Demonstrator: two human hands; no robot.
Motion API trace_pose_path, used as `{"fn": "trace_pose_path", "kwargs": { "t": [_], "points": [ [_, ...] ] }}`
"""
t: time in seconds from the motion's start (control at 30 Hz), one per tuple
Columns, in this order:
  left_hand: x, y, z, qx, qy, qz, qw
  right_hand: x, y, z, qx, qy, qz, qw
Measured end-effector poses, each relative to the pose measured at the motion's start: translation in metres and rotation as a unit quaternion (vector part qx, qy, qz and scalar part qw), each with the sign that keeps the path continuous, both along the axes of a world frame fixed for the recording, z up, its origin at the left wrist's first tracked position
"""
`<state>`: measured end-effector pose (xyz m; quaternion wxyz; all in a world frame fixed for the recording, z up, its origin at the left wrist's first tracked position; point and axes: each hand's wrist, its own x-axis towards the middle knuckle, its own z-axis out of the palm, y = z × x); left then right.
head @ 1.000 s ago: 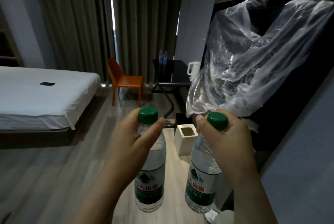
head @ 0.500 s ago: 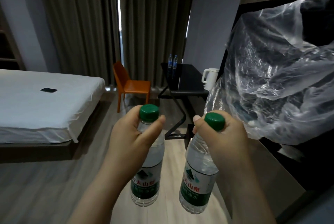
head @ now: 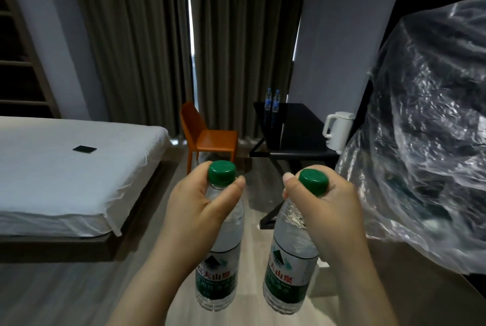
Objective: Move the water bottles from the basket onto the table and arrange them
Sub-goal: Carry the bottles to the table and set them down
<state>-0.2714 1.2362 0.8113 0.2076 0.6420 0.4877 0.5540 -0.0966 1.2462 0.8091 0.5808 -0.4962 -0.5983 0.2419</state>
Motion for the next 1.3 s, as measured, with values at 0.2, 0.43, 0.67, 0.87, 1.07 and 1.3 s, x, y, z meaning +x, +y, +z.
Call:
{"fn": "trace_pose_path", "kwargs": {
  "t": [0.2,0.43,0.67,0.87,1.07,1.3],
  "points": [
    [0.012,0.088,0.003,0.014,-0.004,0.021,1.000,0.014,0.091,0.003,0.019,-0.007,-0.011,1.000],
    [0.014,0.180,-0.005,0.006,-0.010,0.016,1.000,0.015,0.177,-0.003,-0.002,-0.032,-0.018,0.999],
    [-0.008,0.292,-0.013,0.006,-0.020,-0.010,1.000,-0.008,0.283,-0.010,0.002,-0.048,-0.034,0.998],
    [-0.040,0.398,-0.008,0.002,-0.032,-0.018,0.999,-0.040,0.384,0.001,0.007,-0.060,-0.057,0.997],
    [-0.061,0.484,-0.017,-0.021,-0.042,-0.035,0.998,-0.066,0.462,-0.002,0.000,-0.068,-0.058,0.996],
    [-0.072,0.575,-0.025,-0.036,-0.051,-0.049,0.997,-0.076,0.556,-0.010,-0.017,-0.062,-0.059,0.996]
  ]
}}
